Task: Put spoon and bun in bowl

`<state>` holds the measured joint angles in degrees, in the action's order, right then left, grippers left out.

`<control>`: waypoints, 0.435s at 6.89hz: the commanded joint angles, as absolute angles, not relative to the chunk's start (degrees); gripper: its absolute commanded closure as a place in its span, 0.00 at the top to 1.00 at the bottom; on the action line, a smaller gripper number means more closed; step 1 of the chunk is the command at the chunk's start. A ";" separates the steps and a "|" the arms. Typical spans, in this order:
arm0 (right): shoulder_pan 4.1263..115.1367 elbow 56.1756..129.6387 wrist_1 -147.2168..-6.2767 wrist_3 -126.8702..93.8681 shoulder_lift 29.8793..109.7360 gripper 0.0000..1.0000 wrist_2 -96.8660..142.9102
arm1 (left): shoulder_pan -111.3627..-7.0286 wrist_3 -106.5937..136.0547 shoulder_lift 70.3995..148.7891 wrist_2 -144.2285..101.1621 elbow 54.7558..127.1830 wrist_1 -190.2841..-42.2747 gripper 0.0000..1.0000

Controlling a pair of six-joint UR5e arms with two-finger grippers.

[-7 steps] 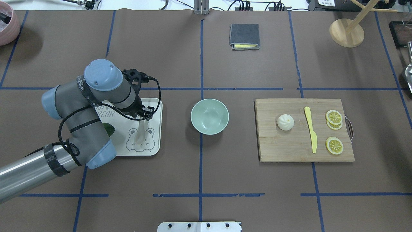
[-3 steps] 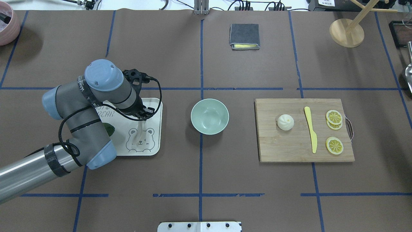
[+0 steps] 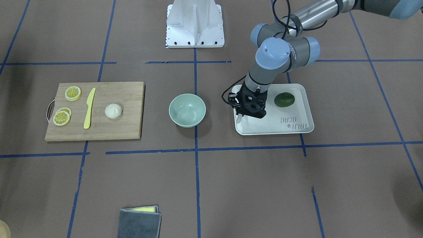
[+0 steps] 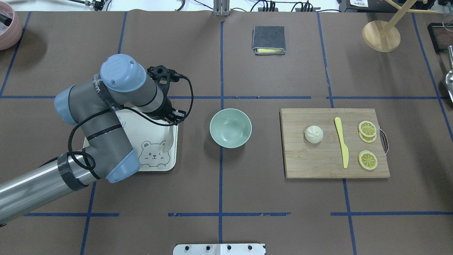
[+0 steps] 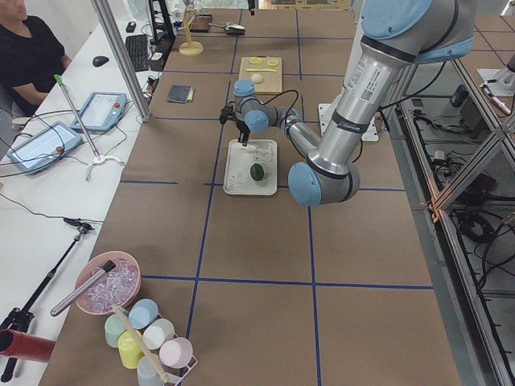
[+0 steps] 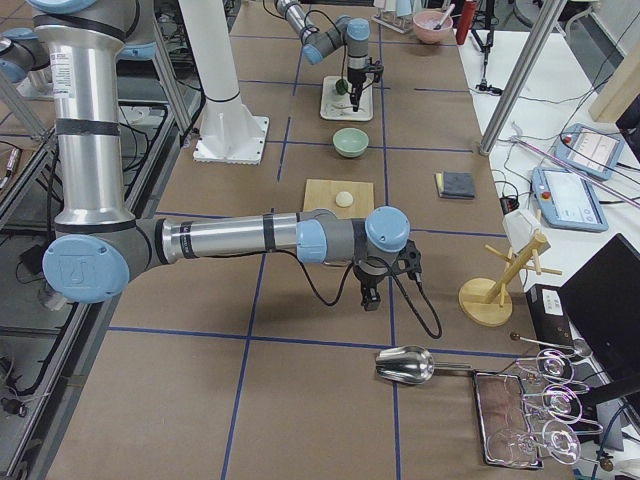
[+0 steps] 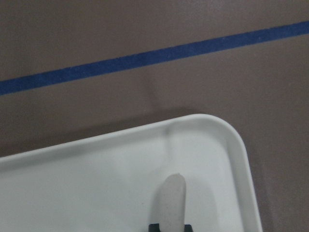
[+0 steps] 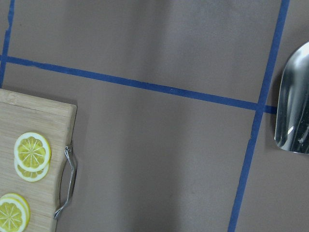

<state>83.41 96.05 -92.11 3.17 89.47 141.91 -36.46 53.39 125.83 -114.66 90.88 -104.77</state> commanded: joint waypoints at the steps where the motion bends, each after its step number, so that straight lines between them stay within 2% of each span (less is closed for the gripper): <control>1: 83.41 96.33 -92.11 3.16 89.39 1.00 142.73 | -35.34 57.88 133.12 -114.52 88.78 -106.77 0.00; 3: 82.62 96.50 -92.11 3.16 89.21 1.00 145.18 | -32.89 60.64 138.67 -107.53 82.03 -114.65 0.00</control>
<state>83.04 96.43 -92.11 3.16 89.34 143.68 -34.39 59.08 135.71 -111.20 85.57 -110.11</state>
